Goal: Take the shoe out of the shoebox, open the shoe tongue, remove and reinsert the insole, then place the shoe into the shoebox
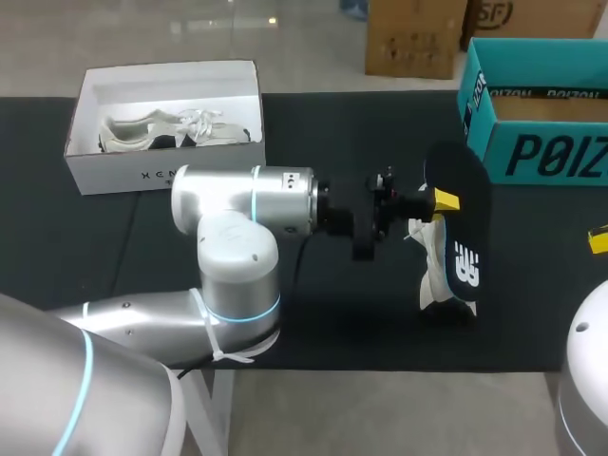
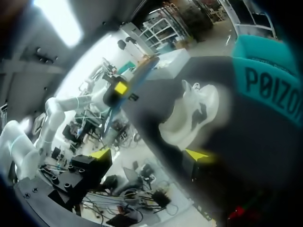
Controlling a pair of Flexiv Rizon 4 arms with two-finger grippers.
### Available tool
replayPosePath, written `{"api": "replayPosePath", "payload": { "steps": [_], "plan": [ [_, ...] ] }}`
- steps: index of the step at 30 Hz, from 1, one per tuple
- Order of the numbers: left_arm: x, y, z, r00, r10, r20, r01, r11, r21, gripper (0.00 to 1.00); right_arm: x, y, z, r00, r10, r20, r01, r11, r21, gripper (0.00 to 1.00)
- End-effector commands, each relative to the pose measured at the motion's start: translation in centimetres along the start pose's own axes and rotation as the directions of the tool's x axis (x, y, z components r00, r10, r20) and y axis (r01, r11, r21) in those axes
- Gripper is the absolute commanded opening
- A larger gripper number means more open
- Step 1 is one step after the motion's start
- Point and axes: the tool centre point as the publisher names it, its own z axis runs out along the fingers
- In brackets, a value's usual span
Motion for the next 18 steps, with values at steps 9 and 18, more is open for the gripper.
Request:
{"api": "replayPosePath", "payload": {
  "steps": [9,18],
  "plan": [
    [-0.4,-0.3,0.1,1.0,-0.014,-0.026,0.013,0.999,-0.033,0.0,0.4,0.1,-0.1,0.894,-0.446,-0.037,0.448,0.886,0.118,1.0],
    [-0.3,-0.7,-0.7,0.998,-0.041,-0.042,0.039,0.998,-0.055,0.0,1.9,0.0,-4.0,0.842,-0.536,0.058,0.498,0.815,0.297,1.0]
  ]
}}
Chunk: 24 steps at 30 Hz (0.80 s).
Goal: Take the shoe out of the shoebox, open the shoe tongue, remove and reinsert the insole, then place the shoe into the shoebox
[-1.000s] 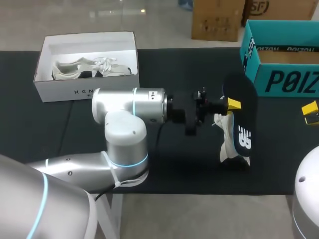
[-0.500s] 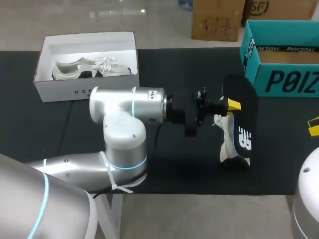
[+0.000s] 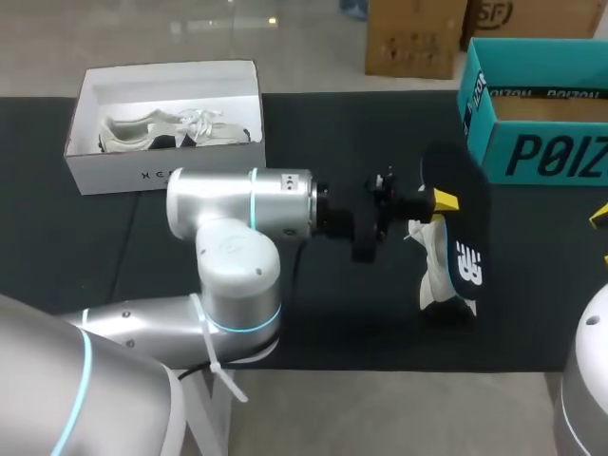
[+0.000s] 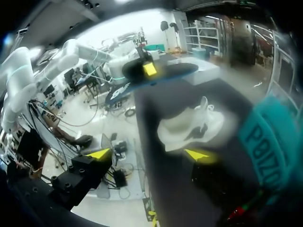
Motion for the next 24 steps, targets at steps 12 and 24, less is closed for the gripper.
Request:
{"api": "replayPosePath", "payload": {
  "steps": [12,24],
  "plan": [
    [0.6,-0.7,-1.0,0.999,-0.032,-0.035,0.031,0.999,-0.026,0.0,3.1,1.0,-2.9,0.987,0.03,0.16,-0.066,0.973,0.222,1.0],
    [1.1,-1.5,-1.4,0.996,-0.064,-0.066,0.063,0.998,-0.028,0.0,3.0,1.2,-2.5,0.98,0.072,0.187,-0.116,0.964,0.238,1.0]
  ]
}}
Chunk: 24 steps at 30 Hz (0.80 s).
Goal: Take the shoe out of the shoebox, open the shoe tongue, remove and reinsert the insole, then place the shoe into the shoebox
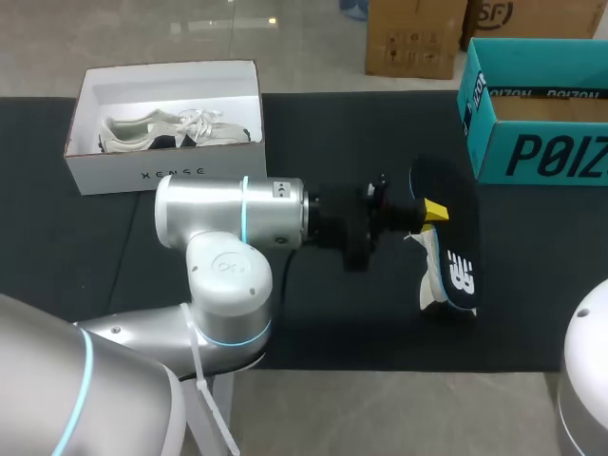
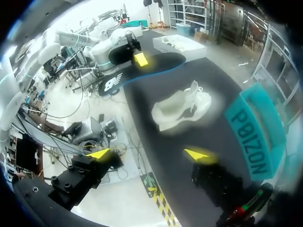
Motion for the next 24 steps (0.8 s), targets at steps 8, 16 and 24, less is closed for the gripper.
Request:
{"api": "replayPosePath", "payload": {
  "steps": [8,16,24],
  "plan": [
    [-0.2,-1.6,0.3,0.999,-0.029,-0.015,0.03,0.998,0.051,0.0,0.4,0.0,0.0,1.0,0.001,0.014,-0.001,1.0,0.004,1.0],
    [-0.3,-1.7,0.4,0.999,-0.033,-0.005,0.033,0.998,0.054,0.0,0.4,0.0,0.0,1.0,0.001,0.014,-0.001,1.0,0.004,1.0],
    [-0.3,-1.7,0.4,0.999,-0.033,-0.005,0.033,0.998,0.054,0.0,0.4,0.0,0.0,1.0,0.001,0.014,-0.001,1.0,0.004,1.0]
  ]
}}
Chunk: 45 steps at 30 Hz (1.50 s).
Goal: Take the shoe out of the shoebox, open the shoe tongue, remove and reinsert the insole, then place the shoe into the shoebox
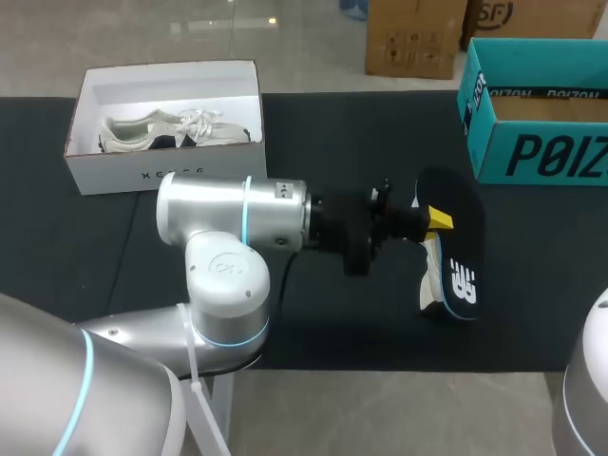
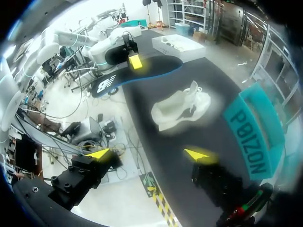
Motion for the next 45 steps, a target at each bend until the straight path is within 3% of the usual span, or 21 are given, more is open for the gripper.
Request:
{"api": "replayPosePath", "payload": {
  "steps": [1,24,31,38,45],
  "plan": [
    [-0.1,0.0,0.1,1.0,0.001,-0.004,-0.001,1.0,0.001,0.0,0.2,-0.1,0.0,1.0,0.001,0.004,-0.001,1.0,0.002,1.0],
    [-0.1,0.0,0.1,1.0,0.001,-0.004,-0.001,1.0,0.001,0.0,0.2,-0.1,0.0,1.0,0.001,0.004,-0.001,1.0,0.002,1.0],
    [1.3,-2.7,0.6,0.998,-0.062,0.03,0.06,0.997,0.058,0.0,0.2,-0.1,0.0,1.0,0.001,0.004,-0.001,1.0,0.002,1.0],
    [2.7,-4.5,1.2,0.989,-0.142,0.05,0.139,0.988,0.066,0.0,0.2,-0.1,0.0,1.0,0.001,0.004,-0.001,1.0,0.002,1.0],
    [3.1,-6.0,0.3,0.969,-0.239,0.056,0.237,0.97,0.045,0.0,0.2,-0.1,0.0,1.0,0.001,0.004,-0.001,1.0,0.002,1.0]
  ]
}}
